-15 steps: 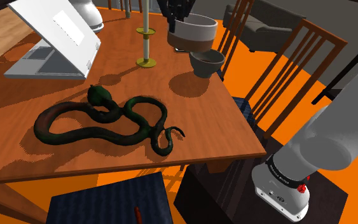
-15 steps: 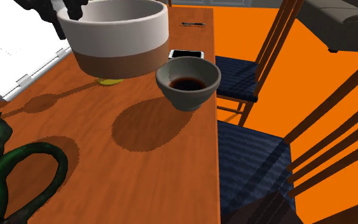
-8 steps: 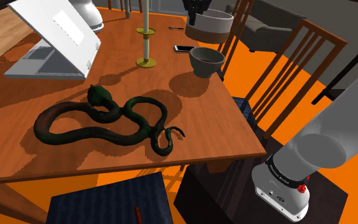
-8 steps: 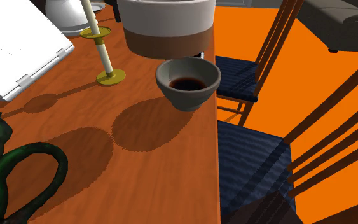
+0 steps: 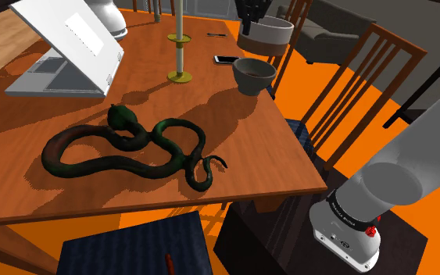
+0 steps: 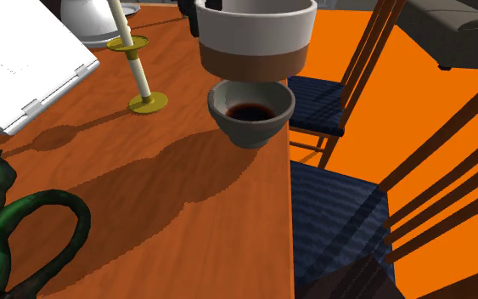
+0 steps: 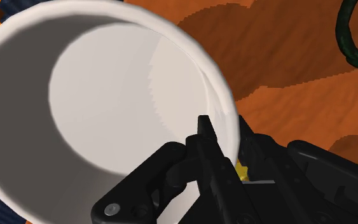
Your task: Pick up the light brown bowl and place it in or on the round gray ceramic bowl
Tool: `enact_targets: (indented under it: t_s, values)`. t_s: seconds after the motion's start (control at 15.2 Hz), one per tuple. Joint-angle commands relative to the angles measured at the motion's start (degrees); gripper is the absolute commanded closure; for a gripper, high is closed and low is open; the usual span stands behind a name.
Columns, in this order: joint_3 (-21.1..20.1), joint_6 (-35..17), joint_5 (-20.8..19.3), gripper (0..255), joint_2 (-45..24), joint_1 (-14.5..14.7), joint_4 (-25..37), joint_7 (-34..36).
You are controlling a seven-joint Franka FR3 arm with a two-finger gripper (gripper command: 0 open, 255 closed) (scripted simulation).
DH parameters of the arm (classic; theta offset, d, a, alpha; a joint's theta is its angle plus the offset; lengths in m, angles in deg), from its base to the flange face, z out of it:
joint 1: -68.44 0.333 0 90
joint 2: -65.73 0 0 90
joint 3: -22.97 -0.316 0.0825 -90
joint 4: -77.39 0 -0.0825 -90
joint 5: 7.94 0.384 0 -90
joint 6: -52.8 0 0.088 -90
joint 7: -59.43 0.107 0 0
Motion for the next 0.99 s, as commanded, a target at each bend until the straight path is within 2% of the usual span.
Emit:
enact_targets:
  t_s: [0.0,0.73,0.92]
  values:
    - [0.03,-1.62,0.04,255,0.45,-0.03,-1.99,-0.11]
    - [0.04,-10.92,0.18,255,1.48,-0.03,-12.32,-0.32]
    - [0.04,-10.92,0.18,255,1.48,-0.03,-12.32,-0.32]
